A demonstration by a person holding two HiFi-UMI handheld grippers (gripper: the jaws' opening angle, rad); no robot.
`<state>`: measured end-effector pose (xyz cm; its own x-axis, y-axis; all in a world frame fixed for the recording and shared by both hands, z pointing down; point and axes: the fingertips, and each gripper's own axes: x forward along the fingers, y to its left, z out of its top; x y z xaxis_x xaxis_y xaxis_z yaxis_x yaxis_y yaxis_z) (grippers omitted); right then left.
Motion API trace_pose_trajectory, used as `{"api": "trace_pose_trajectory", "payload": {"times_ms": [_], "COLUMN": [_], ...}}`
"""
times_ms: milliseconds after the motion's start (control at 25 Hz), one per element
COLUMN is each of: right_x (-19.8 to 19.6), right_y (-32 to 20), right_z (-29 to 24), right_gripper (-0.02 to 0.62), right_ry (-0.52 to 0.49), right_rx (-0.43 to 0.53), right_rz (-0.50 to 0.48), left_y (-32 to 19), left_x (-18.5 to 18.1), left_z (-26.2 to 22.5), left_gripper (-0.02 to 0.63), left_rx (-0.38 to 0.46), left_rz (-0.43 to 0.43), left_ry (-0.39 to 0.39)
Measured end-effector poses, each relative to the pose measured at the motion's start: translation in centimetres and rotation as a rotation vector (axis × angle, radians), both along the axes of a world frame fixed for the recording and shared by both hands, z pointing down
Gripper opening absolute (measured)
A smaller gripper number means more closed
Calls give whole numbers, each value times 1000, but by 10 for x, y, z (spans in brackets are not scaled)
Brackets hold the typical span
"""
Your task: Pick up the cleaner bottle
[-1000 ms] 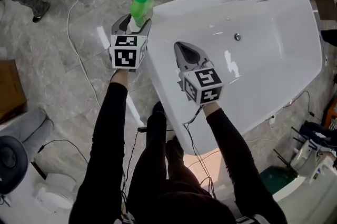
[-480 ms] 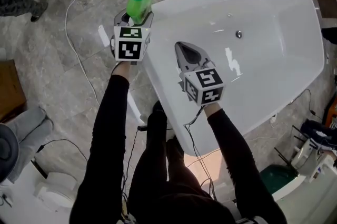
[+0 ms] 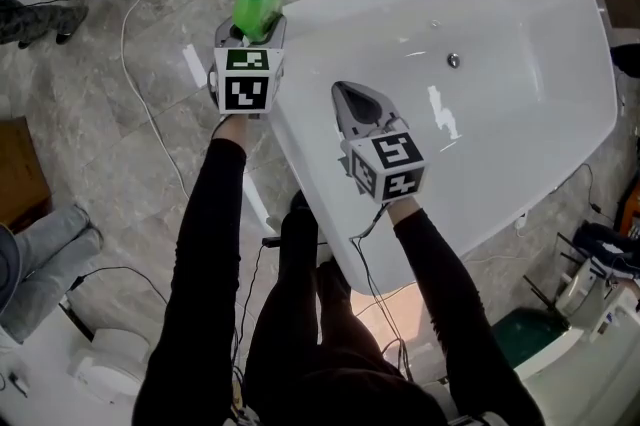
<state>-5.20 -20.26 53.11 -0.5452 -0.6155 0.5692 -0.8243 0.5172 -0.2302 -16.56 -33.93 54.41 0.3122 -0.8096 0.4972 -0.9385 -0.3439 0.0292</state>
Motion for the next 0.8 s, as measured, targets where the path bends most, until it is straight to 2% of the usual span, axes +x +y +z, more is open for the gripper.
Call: {"api": "trace_pose_trajectory", "payload": {"times_ms": [400,800], "right_x": [-9,-6], "right_y": [4,5], "right_z": [2,-2], "right_gripper": [2,2], "right_ry": [-5,-4], "right_rx": [-5,7], "right_rz": [-7,6], "left_y": [7,36], "left_x": [0,10], "left_z": [-4,-8], "left_gripper": [198,196], "left_rx": [18,32], "left_rz": [9,43], "left_ry": [6,1]}}
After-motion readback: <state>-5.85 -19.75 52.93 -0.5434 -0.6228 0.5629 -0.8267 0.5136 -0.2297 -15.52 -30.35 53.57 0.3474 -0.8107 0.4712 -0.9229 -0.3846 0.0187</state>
